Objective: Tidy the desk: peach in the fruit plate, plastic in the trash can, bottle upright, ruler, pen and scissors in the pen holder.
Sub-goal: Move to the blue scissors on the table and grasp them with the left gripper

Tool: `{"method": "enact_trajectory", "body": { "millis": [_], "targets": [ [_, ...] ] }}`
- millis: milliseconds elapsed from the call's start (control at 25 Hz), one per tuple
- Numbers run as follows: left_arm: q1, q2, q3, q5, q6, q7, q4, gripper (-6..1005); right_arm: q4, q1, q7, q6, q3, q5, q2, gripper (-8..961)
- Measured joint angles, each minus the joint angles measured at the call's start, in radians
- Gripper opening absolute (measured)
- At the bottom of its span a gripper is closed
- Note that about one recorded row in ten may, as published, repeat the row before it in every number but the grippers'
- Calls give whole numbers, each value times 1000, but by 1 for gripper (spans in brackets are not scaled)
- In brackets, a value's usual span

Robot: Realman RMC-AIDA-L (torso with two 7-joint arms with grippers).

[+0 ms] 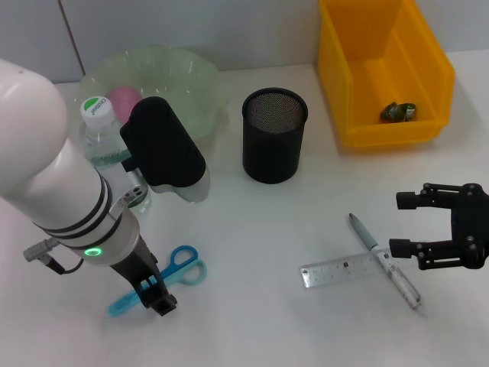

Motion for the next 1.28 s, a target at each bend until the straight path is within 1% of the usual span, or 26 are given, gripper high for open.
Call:
{"method": "enact_trajectory", "body": {
  "millis": [280,720,1040,1200,1280],
  "targets": [
    [-6,0,2,-1,3,0,-20,627,1,1,0,0,0,-1,1,828],
    [-8,0,2,-2,7,0,-25,630,7,4,0,0,0,-1,2,827],
    [-23,0,3,-2,16,2,-31,618,13,8,-1,9,0,-8,2,826],
    [-30,-1,-1,-3,18,1,-44,403,14,9,-2,9,0,-9,2,825],
    [-30,-1,-1,-3,18,2,-45,386,14,10,-2,9,0,-9,2,825]
  ]
}}
